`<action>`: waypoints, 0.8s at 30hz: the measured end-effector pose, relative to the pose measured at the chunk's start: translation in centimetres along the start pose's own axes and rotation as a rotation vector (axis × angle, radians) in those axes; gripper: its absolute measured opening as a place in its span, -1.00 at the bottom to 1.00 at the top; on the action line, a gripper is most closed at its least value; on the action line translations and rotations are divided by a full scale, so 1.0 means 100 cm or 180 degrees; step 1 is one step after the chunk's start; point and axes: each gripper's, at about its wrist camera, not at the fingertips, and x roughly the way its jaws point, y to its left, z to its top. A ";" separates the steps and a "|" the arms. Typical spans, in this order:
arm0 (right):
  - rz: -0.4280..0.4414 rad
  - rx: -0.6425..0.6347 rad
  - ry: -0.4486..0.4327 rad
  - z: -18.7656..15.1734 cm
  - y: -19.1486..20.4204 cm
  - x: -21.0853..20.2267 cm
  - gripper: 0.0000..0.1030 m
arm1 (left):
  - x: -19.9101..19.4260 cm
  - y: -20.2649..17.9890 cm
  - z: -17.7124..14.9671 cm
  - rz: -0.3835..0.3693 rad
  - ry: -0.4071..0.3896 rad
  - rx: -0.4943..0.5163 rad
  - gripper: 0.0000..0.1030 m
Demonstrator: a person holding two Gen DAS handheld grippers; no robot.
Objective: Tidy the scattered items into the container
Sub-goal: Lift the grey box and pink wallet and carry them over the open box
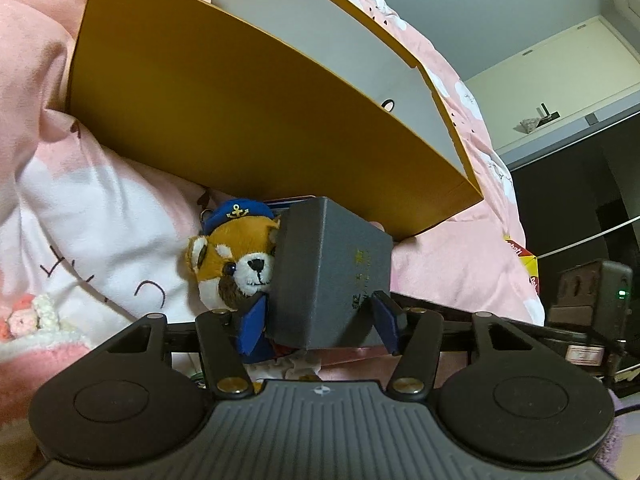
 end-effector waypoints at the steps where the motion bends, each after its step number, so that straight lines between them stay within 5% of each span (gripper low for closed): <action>1: 0.0010 0.0009 0.0014 -0.001 -0.001 0.004 -0.46 | 0.001 0.000 0.000 -0.0001 0.0004 -0.0009 0.23; 15: 0.0093 -0.0002 -0.0133 -0.007 0.004 -0.013 -0.56 | -0.023 -0.006 -0.001 -0.0165 -0.0215 0.0030 -0.19; 24: 0.0133 -0.0052 -0.0313 -0.004 0.013 -0.042 -0.58 | -0.039 -0.021 -0.004 -0.0158 -0.0399 0.0175 -0.24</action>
